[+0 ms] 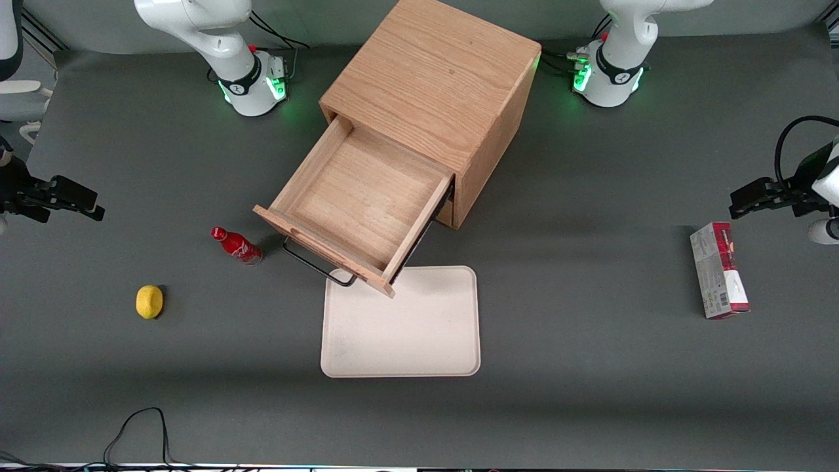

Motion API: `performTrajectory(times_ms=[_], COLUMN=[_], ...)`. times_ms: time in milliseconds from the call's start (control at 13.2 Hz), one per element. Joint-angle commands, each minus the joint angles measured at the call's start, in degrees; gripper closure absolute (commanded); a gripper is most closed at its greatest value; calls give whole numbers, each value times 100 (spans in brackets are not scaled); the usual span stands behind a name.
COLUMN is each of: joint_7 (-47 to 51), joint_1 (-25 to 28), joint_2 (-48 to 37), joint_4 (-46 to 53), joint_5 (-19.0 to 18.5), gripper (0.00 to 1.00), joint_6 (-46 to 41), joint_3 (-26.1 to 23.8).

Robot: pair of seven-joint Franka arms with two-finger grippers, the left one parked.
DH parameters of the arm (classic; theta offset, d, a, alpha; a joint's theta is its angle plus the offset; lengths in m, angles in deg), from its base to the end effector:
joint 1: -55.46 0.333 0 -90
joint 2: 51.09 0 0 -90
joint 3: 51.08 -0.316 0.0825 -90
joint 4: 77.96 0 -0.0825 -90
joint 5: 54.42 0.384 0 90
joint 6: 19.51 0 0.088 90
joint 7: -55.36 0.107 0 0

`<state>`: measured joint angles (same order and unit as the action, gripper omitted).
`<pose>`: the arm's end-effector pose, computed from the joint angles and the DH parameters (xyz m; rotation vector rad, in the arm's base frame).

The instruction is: Open upper drawer

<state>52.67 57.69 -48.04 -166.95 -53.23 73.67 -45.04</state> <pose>0.5749 -0.0345 0.6079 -3.1273 0.0317 -0.0329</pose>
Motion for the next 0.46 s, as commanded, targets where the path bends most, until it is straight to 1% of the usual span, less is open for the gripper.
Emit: performTrajectory(times_ms=[0,379], joint_7=[76,58], joint_1=[-47,-12], joint_2=[-121,-129], joint_4=[-118,-118], joint_5=[-93,-93], gripper=[0,0], joint_6=[34,25], joint_3=[-85,-33])
